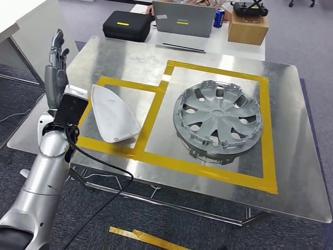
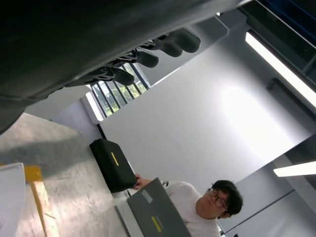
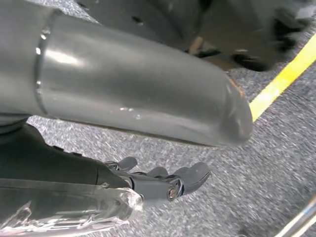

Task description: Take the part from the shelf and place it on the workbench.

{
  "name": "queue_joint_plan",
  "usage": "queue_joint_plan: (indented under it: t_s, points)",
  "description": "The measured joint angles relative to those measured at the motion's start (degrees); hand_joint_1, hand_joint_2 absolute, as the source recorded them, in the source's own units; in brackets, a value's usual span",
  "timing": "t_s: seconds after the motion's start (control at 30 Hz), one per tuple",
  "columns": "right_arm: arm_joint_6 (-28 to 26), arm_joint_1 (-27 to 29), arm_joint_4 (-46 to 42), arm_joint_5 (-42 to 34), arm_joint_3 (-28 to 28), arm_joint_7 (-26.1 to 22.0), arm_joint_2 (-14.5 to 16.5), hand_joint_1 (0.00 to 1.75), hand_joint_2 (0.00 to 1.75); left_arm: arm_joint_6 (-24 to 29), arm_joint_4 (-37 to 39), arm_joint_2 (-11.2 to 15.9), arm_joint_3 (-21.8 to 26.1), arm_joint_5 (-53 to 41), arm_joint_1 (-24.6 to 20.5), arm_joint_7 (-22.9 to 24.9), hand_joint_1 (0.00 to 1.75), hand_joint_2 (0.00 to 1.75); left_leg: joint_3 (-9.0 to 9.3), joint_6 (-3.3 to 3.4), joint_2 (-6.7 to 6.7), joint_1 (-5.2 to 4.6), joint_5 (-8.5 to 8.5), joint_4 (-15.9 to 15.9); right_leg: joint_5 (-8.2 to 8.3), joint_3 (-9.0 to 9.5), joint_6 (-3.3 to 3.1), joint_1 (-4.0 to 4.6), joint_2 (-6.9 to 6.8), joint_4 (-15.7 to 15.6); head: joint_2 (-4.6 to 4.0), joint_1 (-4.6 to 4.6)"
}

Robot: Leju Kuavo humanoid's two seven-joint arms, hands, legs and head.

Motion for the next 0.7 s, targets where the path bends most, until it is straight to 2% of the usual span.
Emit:
queue_joint_plan:
  t_s: [0.03, 0.07, 0.1, 0.17, 0.2, 0.23, 0.33, 0.37, 0.47, 0.53, 0.57, 0.67, 0.7]
  points:
    - [-0.1, -0.2, 0.0, -0.1, 0.0, 0.0, 0.0, 0.0, 0.0, 0.0, -0.4, 0.0, -0.1, 0.0, 0.0, 0.0, 0.0, 0.0, -0.31, -0.23, 0.02, -0.09, 0.42, 0.0, 0.31, 2.8, -0.26, 0.1, 0.04, -3.8, 0.0, -0.04]
    - [-0.3, -0.3, -0.1, -0.3, 0.0, 0.1, 0.1, 0.0, 0.0, 0.0, -0.8, -0.1, -0.3, -0.1, -0.1, 0.0, 0.0, 0.0, -0.49, -0.5, 0.05, -0.15, 0.86, 0.0, 0.31, 4.66, -0.47, 0.22, 0.08, -6.5, 0.0, -0.09]
    - [-0.5, -0.4, -0.1, -0.4, 0.0, 0.2, 0.2, 0.0, 0.0, -0.1, -1.1, -0.1, -0.5, -0.2, -0.1, 0.0, 0.0, 0.0, -0.65, -0.79, 0.07, -0.15, 1.32, 0.0, 0.18, 5.36, -0.65, 0.38, 0.12, -7.7, 0.0, -0.09]
    - [-1.3, -0.4, -0.1, -0.6, 0.0, 0.4, 0.7, 0.0, 0.0, -0.2, -1.4, -0.2, -0.9, -0.3, 0.2, 0.0, 0.0, 0.0, -0.95, -1.39, 0.06, 0.03, 1.98, 0.0, 1.0, 4.76, -1.29, 0.49, 0.09, -8.1, 0.0, -0.08]
    - [-1.7, -0.3, -0.1, -0.7, 0.0, 0.6, 1.0, 0.0, 0.0, -0.2, -1.5, -0.2, -1.0, -0.3, 0.5, 0.0, 0.0, 0.0, -1.3, -1.71, 0.03, 0.15, 1.43, 0.3, 1.55, 4.39, -1.72, 0.48, -0.02, -8.3, 0.0, -0.1]
    - [-2.1, -0.3, -0.1, -0.7, 0.0, 0.8, 1.3, 0.0, 0.0, -0.3, -1.7, -0.1, -1.1, -0.3, 0.7, 0.0, 0.0, 0.0, -1.89, -2.01, -0.01, 0.23, -0.27, 1.5, 2.23, 3.87, -2.19, 0.43, -0.14, -8.4, 0.0, -0.22]
    - [-2.5, -0.3, -0.1, -0.8, 0.0, 1.0, 1.8, 0.0, 0.0, -0.4, -2.5, -0.1, -1.4, -0.3, 1.1, 0.0, 0.0, 0.0, -4.29, -2.63, -0.04, 0.46, -8.18, 9.7, 4.13, 1.91, -2.98, 0.48, -0.34, -8.4, 0.0, -0.5]
    - [-2.5, -0.3, -0.1, -0.8, 0.0, 1.0, 1.8, 0.0, 0.0, -0.4, -2.6, -0.1, -1.5, -0.3, 1.2, 0.0, 0.0, 0.0, -4.73, -2.7, -0.04, 0.49, -9.5, 11.7, 4.45, 1.49, -3.04, 0.5, -0.35, -8.4, 0.0, -0.5]
    - [-2.5, -0.3, -0.1, -0.8, 0.0, 1.0, 1.9, 0.0, 0.0, -0.4, -2.7, -0.1, -1.6, -0.3, 1.2, 0.0, 0.0, 0.0, -4.94, -2.73, -0.04, 0.5, -10.05, 12.8, 4.62, 1.26, -3.04, 0.51, -0.36, -8.4, 0.0, -0.47]
    - [-2.5, -0.2, -0.1, -0.8, 0.0, 1.0, 1.9, 0.0, 0.0, -0.5, -2.9, -0.1, -1.8, -0.3, 1.6, -0.1, 0.0, 0.0, -5.0, -2.79, -0.04, 0.51, -10.38, 14.7, 5.11, 0.52, -2.99, 0.51, -0.39, -8.3, 0.0, -0.5]
    - [-2.6, -0.2, -0.1, -0.9, 0.0, 1.0, 2.1, 0.0, 0.0, -0.5, -3.6, -0.1, -2.1, -0.2, 2.1, -0.1, 0.0, 0.0, -3.1, -2.83, -0.04, 0.6, -9.21, 13.6, 5.84, -0.64, -2.87, 0.48, -0.4, -8.1, 0.0, -0.5]
    - [-2.9, -0.1, -0.1, -1.4, 0.0, 1.0, 2.4, 0.0, 0.0, -0.8, -7.5, -0.4, -3.7, 0.4, 4.4, -0.5, 0.0, 0.0, 6.69, -1.86, -0.12, 0.49, -6.57, 1.8, 9.12, -4.52, -1.44, 0.49, -0.41, -7.1, 0.0, -0.51]
    - [-3.0, 0.0, -0.1, -1.5, 0.0, 1.0, 2.4, 0.0, 0.0, -0.9, -8.5, -0.5, -4.2, 0.5, 5.0, -0.6, 0.0, 0.0, 7.81, -1.25, -0.1, 0.42, -6.61, -0.5, 9.71, -5.02, -0.87, 0.44, -0.4, -6.9, 0.0, -0.61]
